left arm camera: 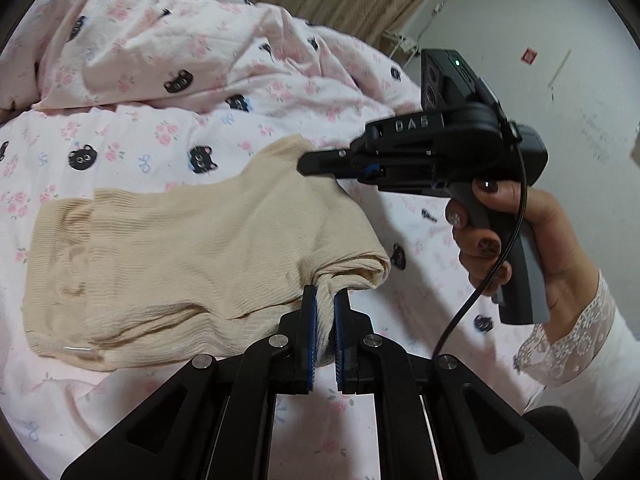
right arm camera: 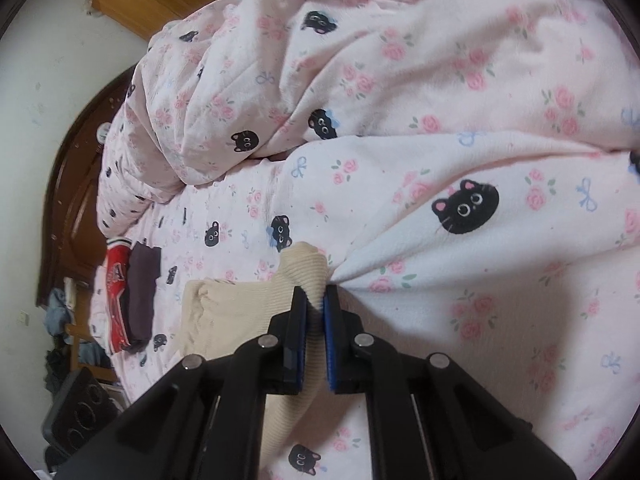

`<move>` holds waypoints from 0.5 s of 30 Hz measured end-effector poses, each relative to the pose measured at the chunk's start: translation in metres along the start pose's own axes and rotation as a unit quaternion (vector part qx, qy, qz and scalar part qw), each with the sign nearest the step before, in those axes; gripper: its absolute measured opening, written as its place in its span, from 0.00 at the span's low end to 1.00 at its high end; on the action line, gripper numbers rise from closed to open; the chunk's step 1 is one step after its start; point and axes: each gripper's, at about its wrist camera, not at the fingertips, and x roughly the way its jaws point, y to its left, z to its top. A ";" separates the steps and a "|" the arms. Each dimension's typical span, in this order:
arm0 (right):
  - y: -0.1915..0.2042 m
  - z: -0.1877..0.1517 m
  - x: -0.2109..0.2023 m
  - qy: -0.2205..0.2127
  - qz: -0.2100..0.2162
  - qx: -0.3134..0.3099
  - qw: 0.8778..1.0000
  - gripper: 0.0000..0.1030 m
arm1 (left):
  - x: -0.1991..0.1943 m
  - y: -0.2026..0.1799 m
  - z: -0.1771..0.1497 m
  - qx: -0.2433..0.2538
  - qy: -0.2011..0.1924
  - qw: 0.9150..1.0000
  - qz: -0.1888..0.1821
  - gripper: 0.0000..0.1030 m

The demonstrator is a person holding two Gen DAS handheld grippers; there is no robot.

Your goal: Fold clothes

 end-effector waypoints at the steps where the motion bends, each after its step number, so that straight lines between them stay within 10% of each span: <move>1: 0.004 0.000 -0.001 0.001 -0.009 -0.005 1.000 0.09 | -0.004 0.002 0.000 -0.005 -0.006 1.000 -0.002 0.06; 15: 0.105 0.004 0.014 0.008 -0.052 -0.080 0.995 0.08 | -0.053 0.050 -0.025 -0.123 -0.066 0.990 -0.029 0.06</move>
